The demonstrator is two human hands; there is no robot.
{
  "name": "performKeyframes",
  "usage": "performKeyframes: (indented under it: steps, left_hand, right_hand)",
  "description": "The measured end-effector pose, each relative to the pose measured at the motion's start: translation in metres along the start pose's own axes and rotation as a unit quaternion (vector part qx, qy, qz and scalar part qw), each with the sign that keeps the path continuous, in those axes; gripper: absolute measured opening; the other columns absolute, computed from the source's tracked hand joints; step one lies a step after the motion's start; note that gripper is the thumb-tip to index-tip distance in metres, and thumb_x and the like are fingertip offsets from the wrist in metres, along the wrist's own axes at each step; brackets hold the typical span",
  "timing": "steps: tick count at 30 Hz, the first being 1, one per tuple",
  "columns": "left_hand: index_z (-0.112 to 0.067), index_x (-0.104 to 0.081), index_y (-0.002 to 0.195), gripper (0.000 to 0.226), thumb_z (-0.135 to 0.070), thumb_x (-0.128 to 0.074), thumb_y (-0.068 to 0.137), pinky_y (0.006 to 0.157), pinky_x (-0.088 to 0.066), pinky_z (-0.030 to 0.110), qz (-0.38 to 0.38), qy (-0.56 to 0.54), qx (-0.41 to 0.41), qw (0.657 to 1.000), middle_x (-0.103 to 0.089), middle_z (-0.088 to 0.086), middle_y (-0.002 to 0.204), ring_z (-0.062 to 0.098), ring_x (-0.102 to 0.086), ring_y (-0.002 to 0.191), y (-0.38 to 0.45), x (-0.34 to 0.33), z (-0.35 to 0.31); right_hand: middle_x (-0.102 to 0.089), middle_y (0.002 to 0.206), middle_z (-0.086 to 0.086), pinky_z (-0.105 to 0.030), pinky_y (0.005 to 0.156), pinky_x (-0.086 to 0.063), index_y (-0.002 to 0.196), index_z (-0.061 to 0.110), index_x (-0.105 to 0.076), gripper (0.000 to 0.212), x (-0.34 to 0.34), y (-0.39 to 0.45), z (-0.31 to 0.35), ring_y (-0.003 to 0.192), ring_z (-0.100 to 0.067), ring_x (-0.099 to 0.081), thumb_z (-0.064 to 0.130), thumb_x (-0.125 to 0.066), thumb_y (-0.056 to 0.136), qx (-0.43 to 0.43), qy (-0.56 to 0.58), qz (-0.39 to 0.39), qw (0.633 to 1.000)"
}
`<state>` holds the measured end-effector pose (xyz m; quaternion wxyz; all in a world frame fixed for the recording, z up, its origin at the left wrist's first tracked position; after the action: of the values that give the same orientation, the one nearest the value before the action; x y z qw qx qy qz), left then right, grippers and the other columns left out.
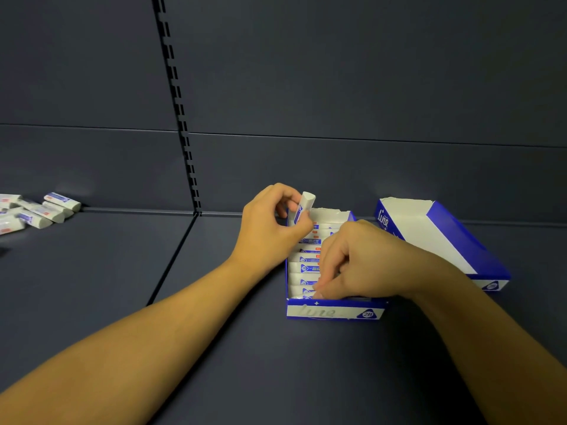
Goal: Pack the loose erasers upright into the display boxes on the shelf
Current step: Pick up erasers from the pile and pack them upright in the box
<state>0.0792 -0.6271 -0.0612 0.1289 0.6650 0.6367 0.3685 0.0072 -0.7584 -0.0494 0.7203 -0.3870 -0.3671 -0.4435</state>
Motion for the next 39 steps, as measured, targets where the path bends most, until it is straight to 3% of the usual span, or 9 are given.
performKeyframes:
  steps: [5,8,11,20,23,28,31,34,39]
  left_hand:
    - [-0.017,-0.065,0.090,0.018,-0.010,-0.076,0.077,0.065,-0.045,0.017,0.002,-0.004,0.001,1.000,-0.064,-0.006,0.085,0.011,-0.057,0.076,-0.001,0.001,0.000]
    - [-0.018,-0.065,0.091,0.018,-0.010,-0.075,0.078,0.065,-0.048,0.022,0.005,-0.002,-0.001,1.000,-0.064,-0.005,0.086,0.013,-0.058,0.077,-0.001,0.001,0.000]
    - [-0.018,-0.066,0.091,0.018,-0.011,-0.075,0.078,0.066,-0.049,0.022,0.005,0.002,-0.001,1.000,-0.064,-0.005,0.086,0.016,-0.058,0.078,0.000,0.001,0.000]
    - [-0.020,-0.066,0.091,0.017,-0.012,-0.076,0.079,0.065,-0.049,0.022,0.009,0.010,-0.006,1.000,-0.065,-0.006,0.086,0.016,-0.059,0.079,0.000,0.003,-0.001]
    - [-0.022,-0.068,0.091,0.015,-0.015,-0.077,0.082,0.066,-0.048,0.022,0.016,-0.002,0.000,1.000,-0.066,-0.008,0.086,0.015,-0.060,0.077,0.001,0.004,-0.003]
    - [-0.022,-0.072,0.094,0.016,-0.018,-0.082,0.082,0.065,-0.045,0.020,0.075,-0.046,0.015,0.996,-0.070,-0.008,0.085,0.015,-0.061,0.075,-0.001,0.004,-0.009]
    - [-0.016,-0.072,0.095,0.018,-0.018,-0.084,0.081,0.068,-0.050,0.030,0.112,-0.113,0.042,0.986,-0.074,0.000,0.084,0.024,-0.063,0.077,-0.003,0.000,-0.016]
    - [-0.011,-0.072,0.094,0.021,-0.016,-0.085,0.078,0.076,-0.055,0.047,0.122,-0.159,0.059,0.978,-0.075,0.006,0.084,0.032,-0.068,0.081,-0.005,-0.004,-0.019]
    - [-0.010,-0.071,0.090,0.021,-0.016,-0.086,0.076,0.083,-0.058,0.058,0.119,-0.194,0.115,0.967,-0.074,0.016,0.085,0.043,-0.069,0.084,-0.007,-0.008,-0.013]
  right_hand:
    - [-0.074,0.095,0.013,-0.024,0.079,-0.061,0.098,0.029,-0.079,0.017,0.000,0.001,-0.004,0.090,-0.012,-0.071,0.039,-0.078,0.084,-0.005,0.005,0.012,1.000]
    - [-0.066,0.080,0.024,-0.008,0.062,-0.053,0.084,0.036,-0.073,0.005,-0.002,0.000,-0.004,0.084,-0.008,-0.069,0.036,-0.078,0.084,-0.014,0.027,0.023,0.999]
    - [-0.065,0.075,0.025,-0.007,0.058,-0.051,0.074,0.037,-0.070,0.013,-0.002,0.000,-0.006,0.080,-0.005,-0.069,0.034,-0.081,0.080,-0.022,0.055,0.021,0.998]
    - [-0.067,0.079,0.023,-0.008,0.059,-0.053,0.093,0.033,-0.078,0.012,-0.002,-0.002,-0.006,0.083,-0.005,-0.069,0.033,-0.080,0.081,-0.024,0.072,0.014,0.997]
    - [-0.075,0.079,0.015,-0.015,0.063,-0.058,0.084,0.032,-0.079,0.008,0.009,-0.010,-0.009,0.083,-0.004,-0.072,0.027,-0.083,0.079,-0.002,0.149,-0.045,0.988]
    - [-0.075,0.071,0.005,-0.014,0.048,-0.049,0.090,0.017,-0.079,0.010,0.040,-0.022,-0.039,0.062,0.000,-0.068,0.015,-0.080,0.080,0.000,0.329,-0.244,0.912]
    - [-0.077,0.085,0.006,-0.033,0.069,-0.063,0.101,0.023,-0.078,0.024,0.042,-0.021,-0.052,0.087,-0.006,-0.073,0.024,-0.081,0.078,-0.026,0.305,-0.276,0.911]
    - [-0.078,0.085,0.006,-0.039,0.077,-0.063,0.102,0.023,-0.077,0.026,0.038,-0.019,-0.044,0.086,-0.010,-0.075,0.022,-0.083,0.077,-0.008,0.294,-0.271,0.917]
    - [-0.073,0.073,0.021,-0.012,0.057,-0.055,0.086,0.038,-0.068,0.024,0.034,-0.017,-0.030,0.077,0.003,-0.071,0.027,-0.084,0.073,0.019,0.256,-0.284,0.924]
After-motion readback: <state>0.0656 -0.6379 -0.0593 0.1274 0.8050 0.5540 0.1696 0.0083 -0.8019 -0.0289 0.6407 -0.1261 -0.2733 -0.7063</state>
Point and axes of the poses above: each hand's wrist, its own y-axis towards the middle knuckle, its own x-axis out of the back of the hand, z = x × y, the point moved 6 cm from there along y, towards the middle knuckle
